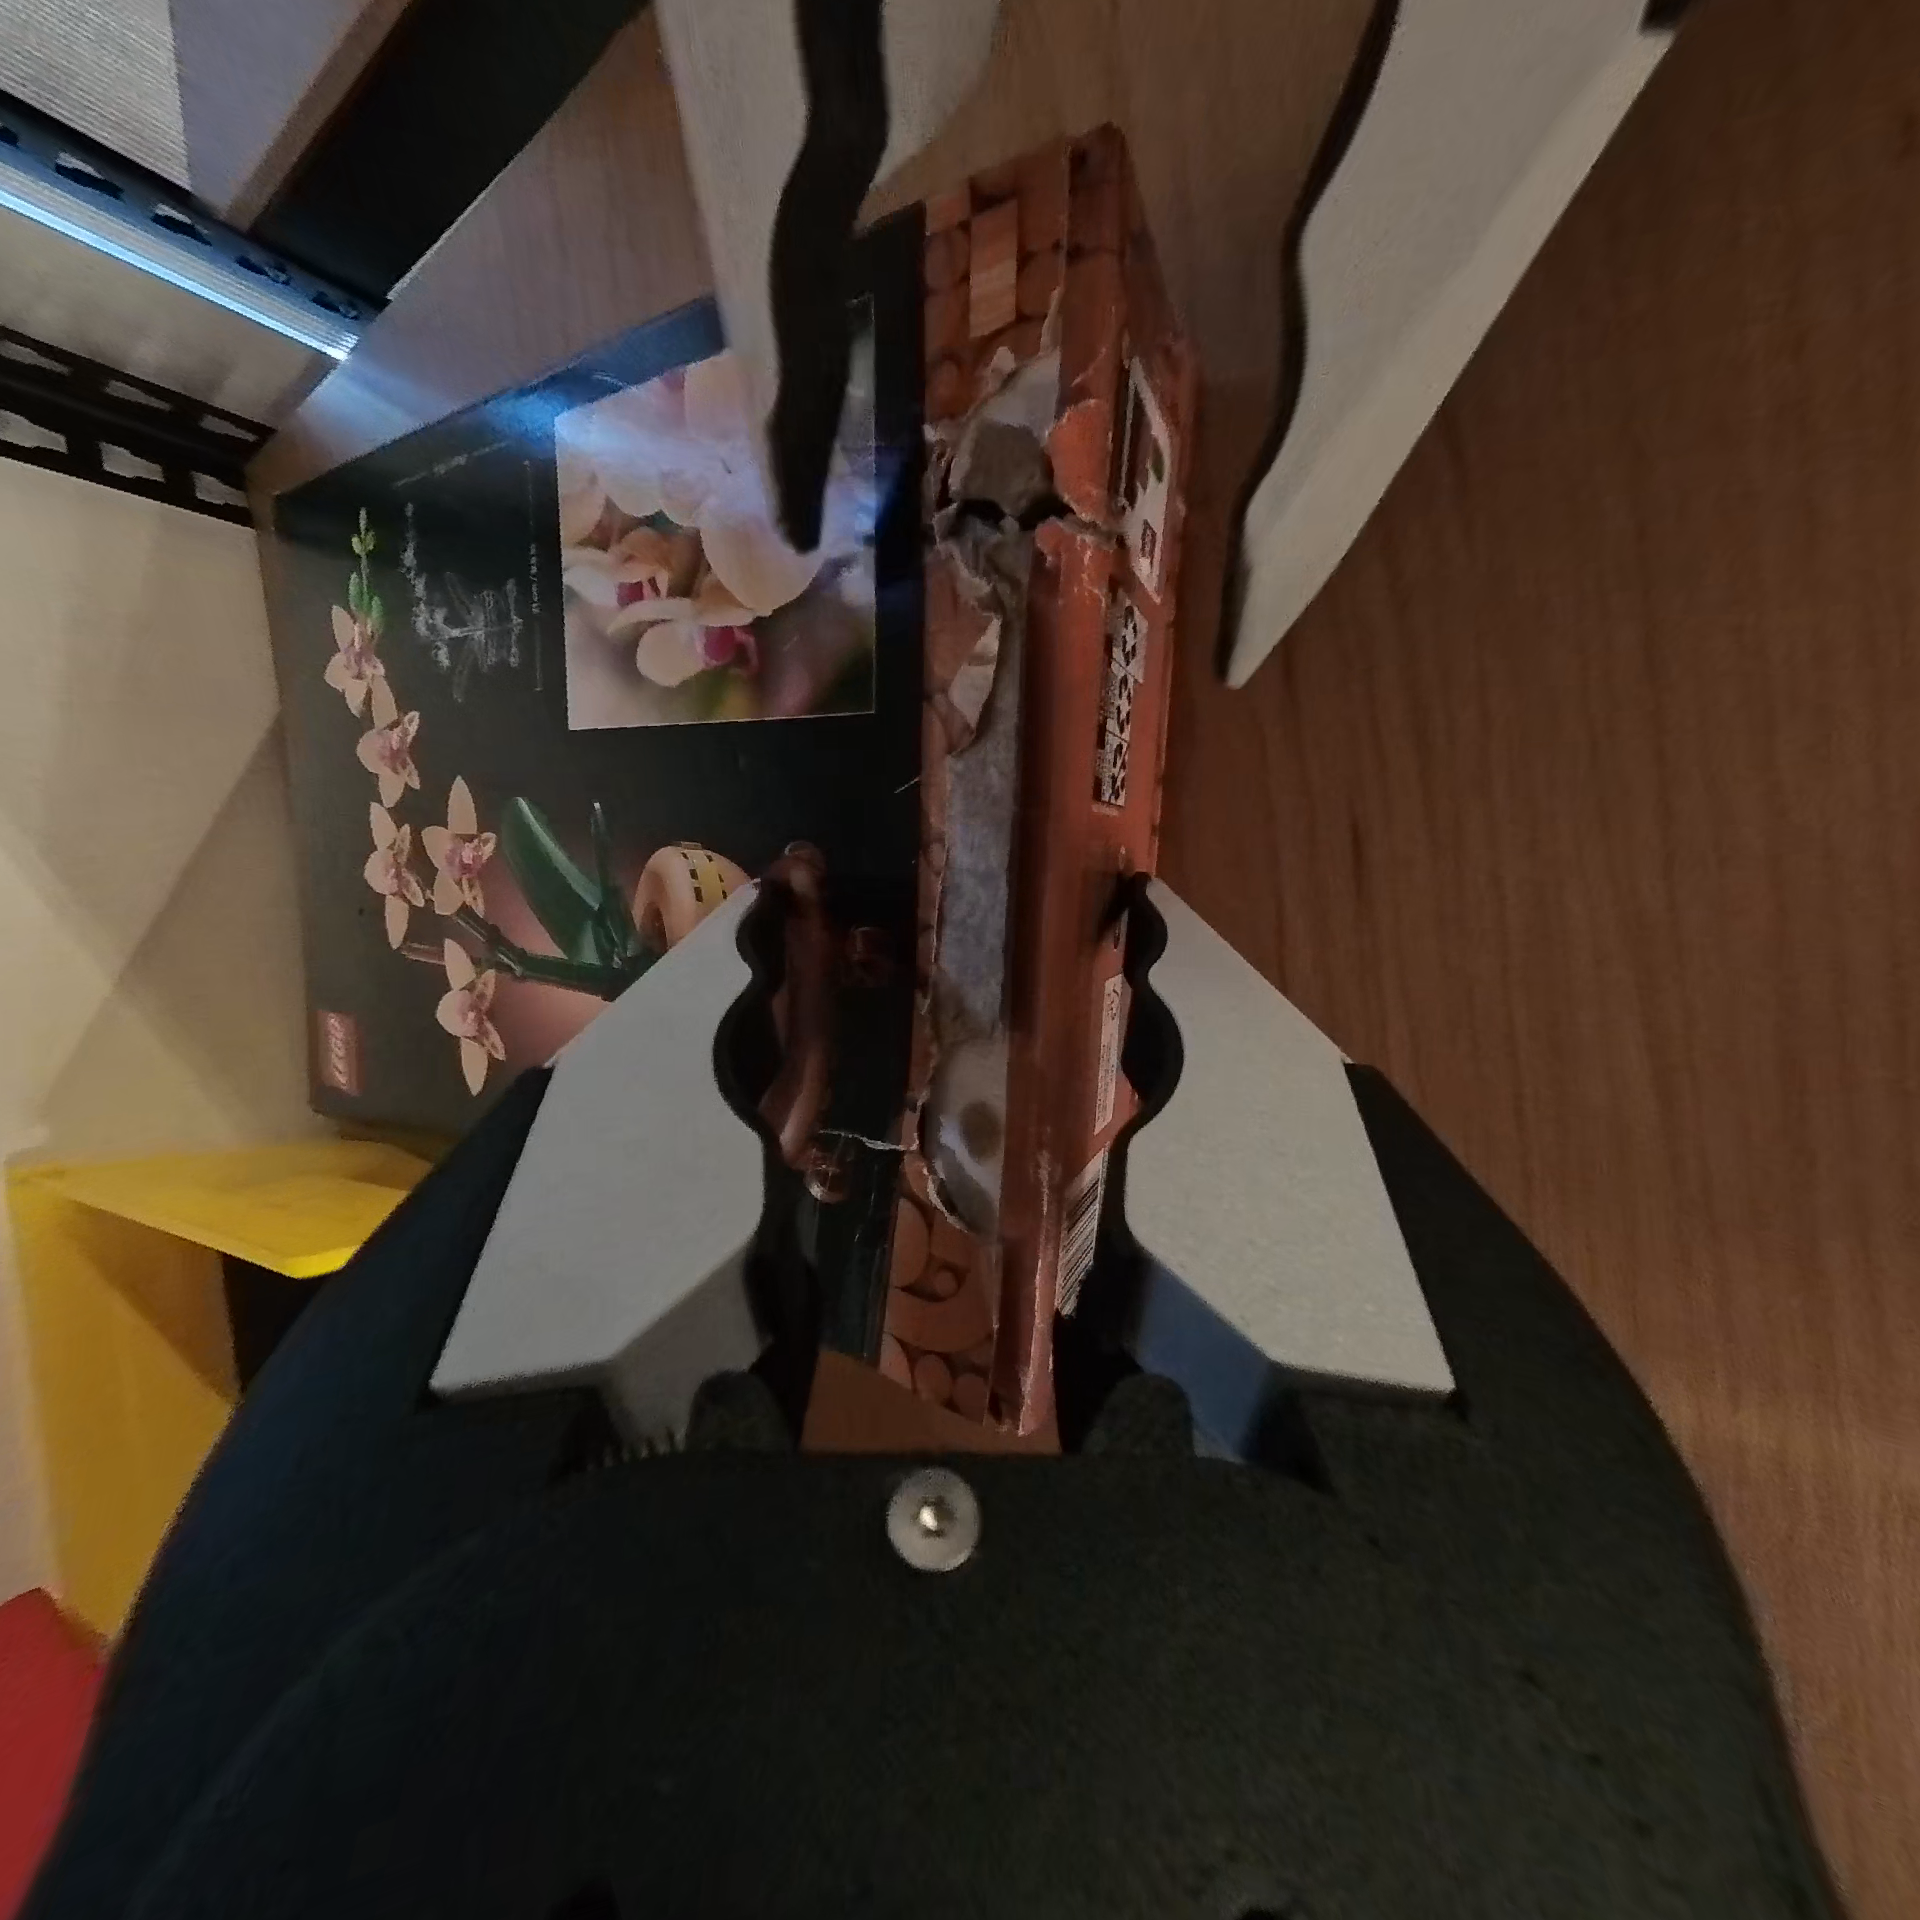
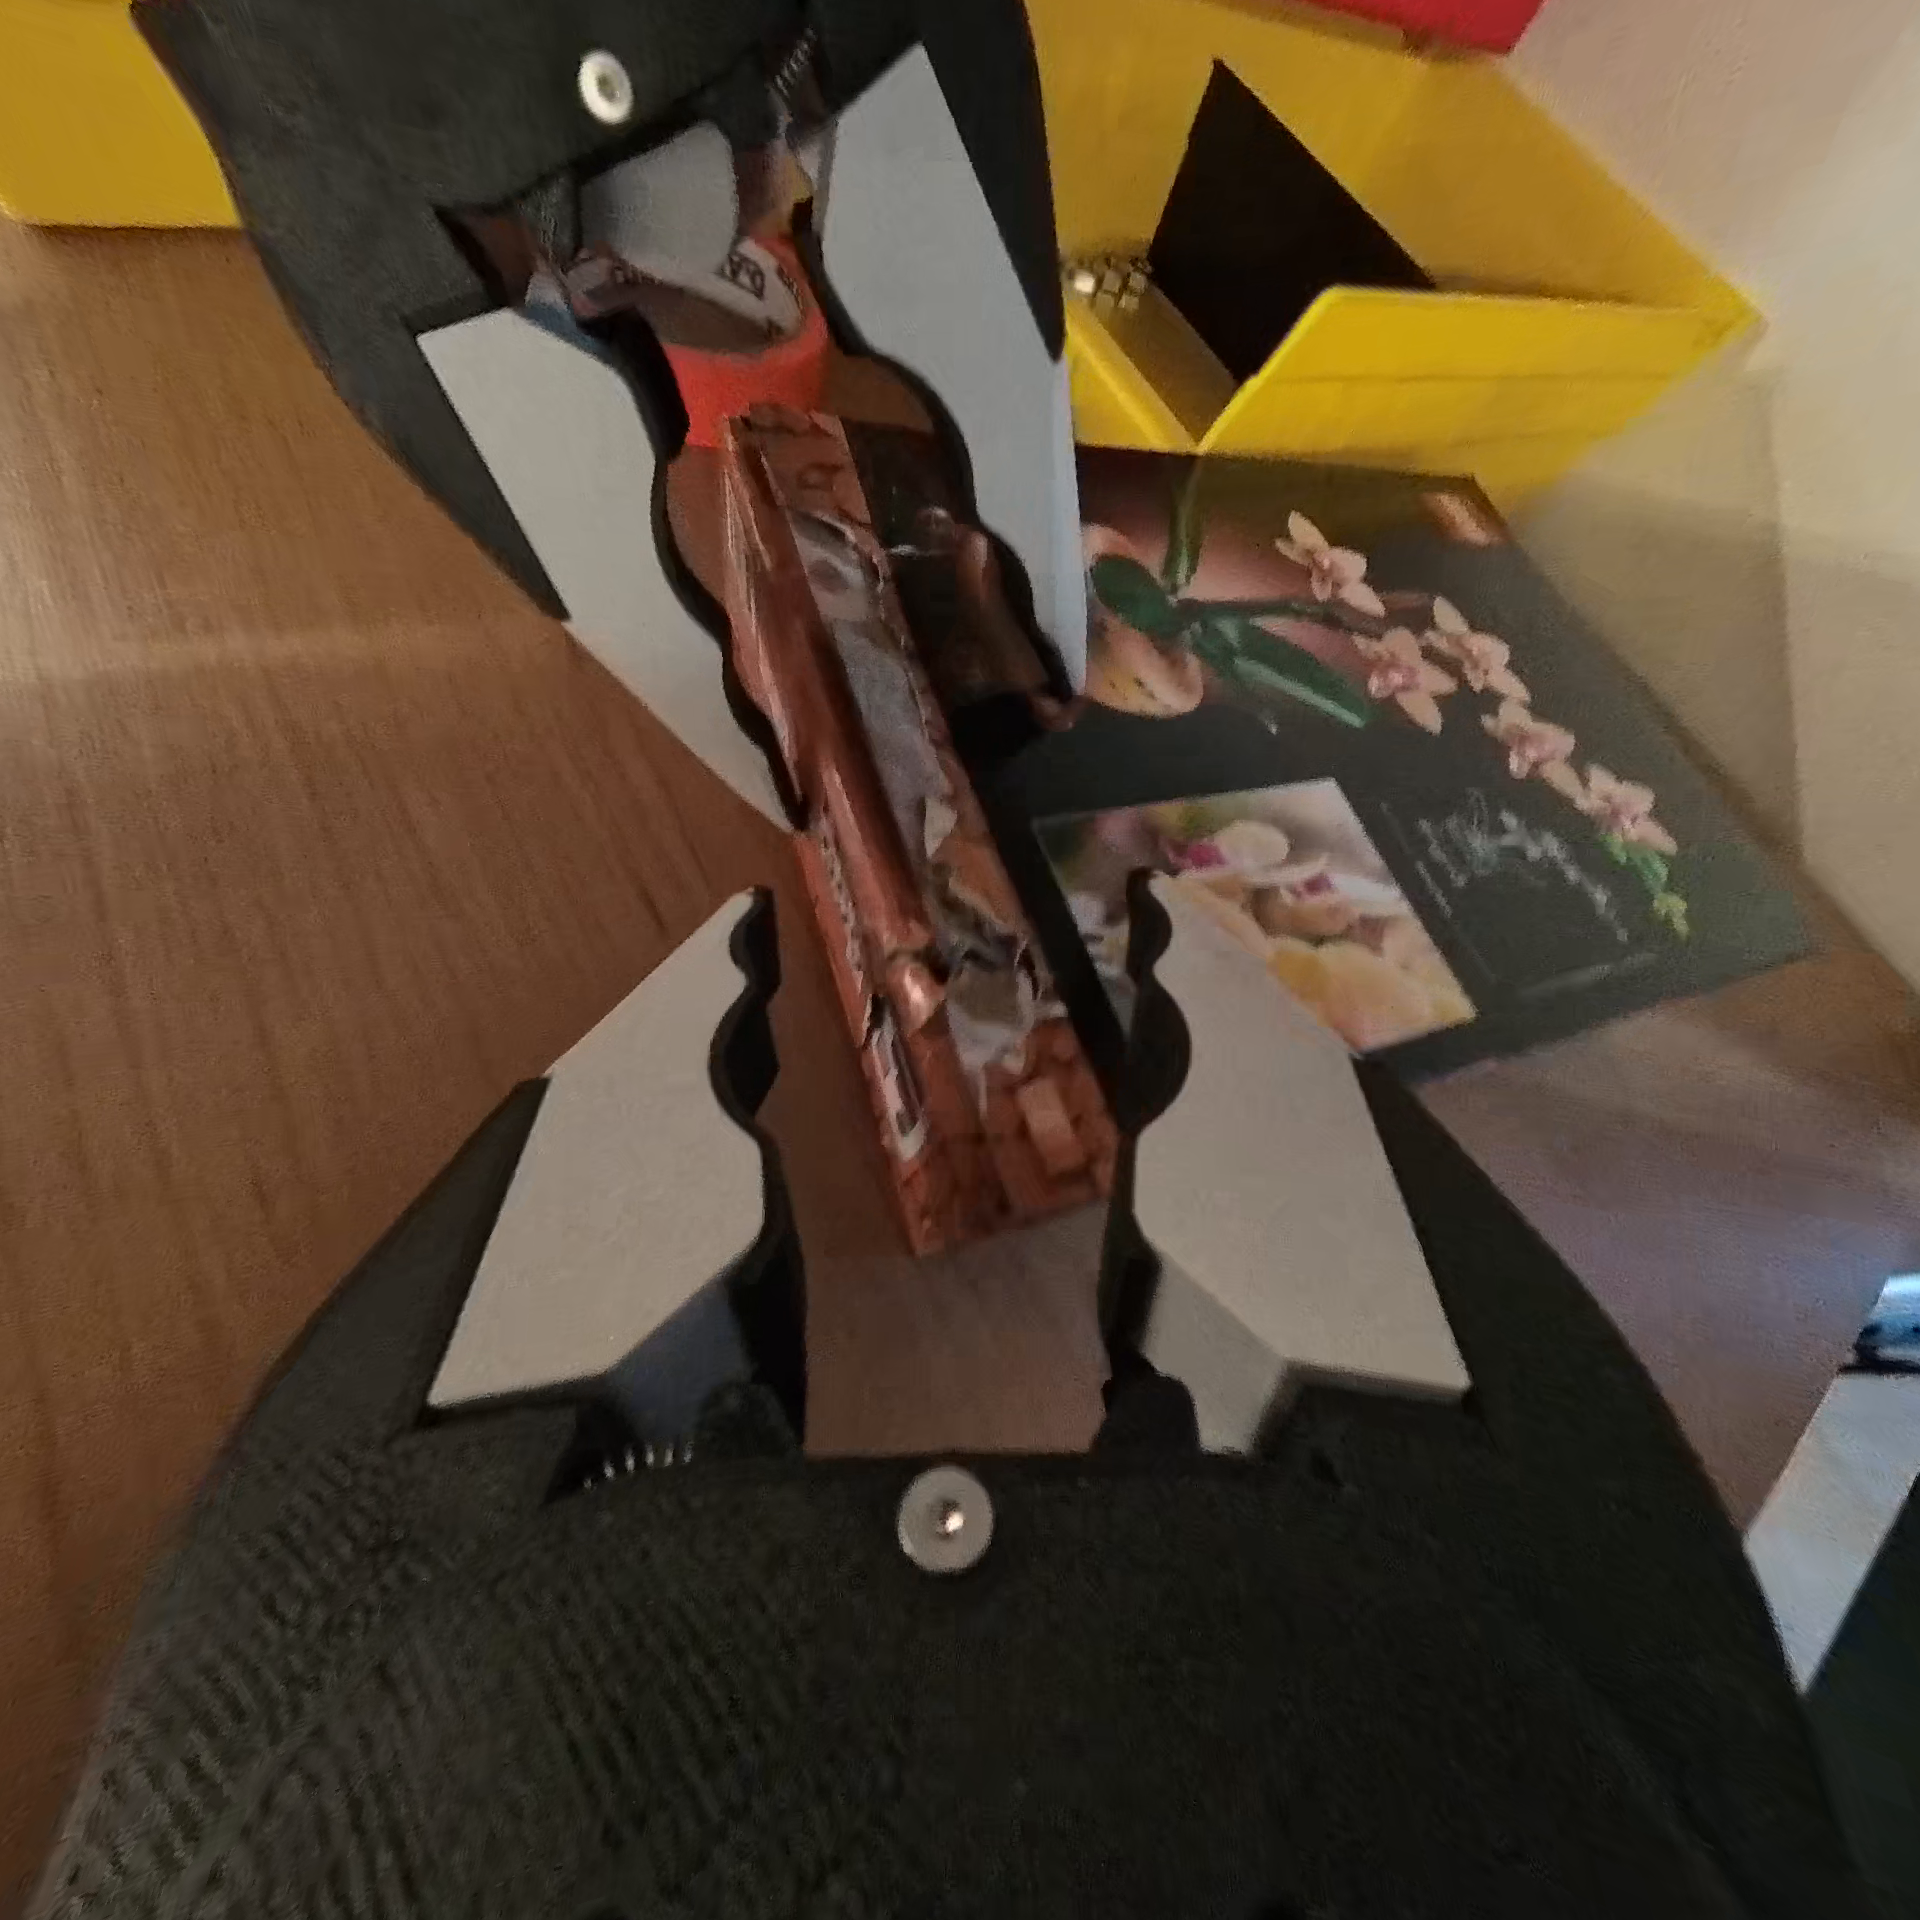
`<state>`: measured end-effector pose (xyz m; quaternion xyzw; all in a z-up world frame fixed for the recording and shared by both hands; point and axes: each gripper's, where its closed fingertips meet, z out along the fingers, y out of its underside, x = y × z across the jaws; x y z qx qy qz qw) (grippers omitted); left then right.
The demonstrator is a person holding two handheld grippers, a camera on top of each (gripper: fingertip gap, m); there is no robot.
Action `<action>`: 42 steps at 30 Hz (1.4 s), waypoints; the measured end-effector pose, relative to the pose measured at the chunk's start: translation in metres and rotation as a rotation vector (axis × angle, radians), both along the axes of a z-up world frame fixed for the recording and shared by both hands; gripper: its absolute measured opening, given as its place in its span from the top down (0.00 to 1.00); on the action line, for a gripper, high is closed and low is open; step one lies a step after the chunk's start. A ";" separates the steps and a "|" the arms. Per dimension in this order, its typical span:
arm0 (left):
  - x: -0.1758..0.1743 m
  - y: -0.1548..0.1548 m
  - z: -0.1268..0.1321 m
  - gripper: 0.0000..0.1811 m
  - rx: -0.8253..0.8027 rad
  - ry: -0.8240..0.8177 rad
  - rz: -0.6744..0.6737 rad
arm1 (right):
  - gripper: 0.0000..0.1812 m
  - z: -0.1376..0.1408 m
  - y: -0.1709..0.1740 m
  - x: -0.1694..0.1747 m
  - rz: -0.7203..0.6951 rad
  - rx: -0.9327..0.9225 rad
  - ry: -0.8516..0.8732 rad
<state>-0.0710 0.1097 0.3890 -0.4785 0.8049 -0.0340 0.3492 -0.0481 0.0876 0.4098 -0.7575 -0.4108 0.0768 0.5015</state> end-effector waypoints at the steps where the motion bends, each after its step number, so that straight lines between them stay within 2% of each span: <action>1: 0.000 0.000 0.000 0.64 0.006 0.005 0.000 | 0.62 0.002 0.005 -0.003 0.014 0.019 -0.028; 4: -0.004 0.000 0.003 0.65 0.010 0.014 0.003 | 0.71 -0.003 0.010 -0.007 0.081 -0.006 -0.121; 6: -0.010 0.001 0.007 0.68 0.006 0.012 0.015 | 0.73 -0.004 0.010 -0.006 0.095 -0.039 -0.130; 8: -0.021 0.010 0.007 0.65 0.004 0.032 0.063 | 0.74 -0.005 0.009 -0.005 0.096 -0.043 -0.143; 10: -0.033 0.020 0.003 0.60 -0.011 0.064 0.128 | 0.73 -0.006 0.009 -0.005 0.096 -0.038 -0.161; 13: -0.040 0.022 0.002 0.58 -0.020 0.056 0.143 | 0.64 -0.008 0.013 -0.010 0.108 0.017 -0.207; 15: -0.045 0.022 0.002 0.57 -0.013 0.078 0.150 | 0.62 -0.012 0.015 -0.012 0.112 0.009 -0.242; 21: -0.057 0.028 0.005 0.60 -0.053 0.077 0.189 | 0.63 -0.010 0.019 -0.016 0.136 -0.042 -0.193; 25: -0.056 0.030 0.004 0.62 -0.052 0.075 0.169 | 0.68 -0.010 0.018 -0.016 0.131 -0.039 -0.189; 30: -0.054 0.032 0.004 0.68 -0.017 0.055 0.170 | 0.79 -0.011 0.018 -0.018 0.116 -0.029 -0.235; 34: -0.054 0.028 0.004 0.71 0.022 0.044 0.174 | 0.80 -0.010 0.015 -0.018 0.096 -0.005 -0.244; 37: -0.055 0.020 0.005 0.72 0.027 0.034 0.185 | 0.85 -0.007 0.005 -0.018 0.102 0.001 -0.226; 40: -0.056 0.003 0.006 0.73 0.031 0.024 0.181 | 0.84 -0.005 -0.009 -0.016 0.089 0.032 -0.223; 42: -0.059 -0.007 0.006 0.73 0.045 0.024 0.186 | 0.72 -0.004 -0.024 -0.013 0.081 0.063 -0.249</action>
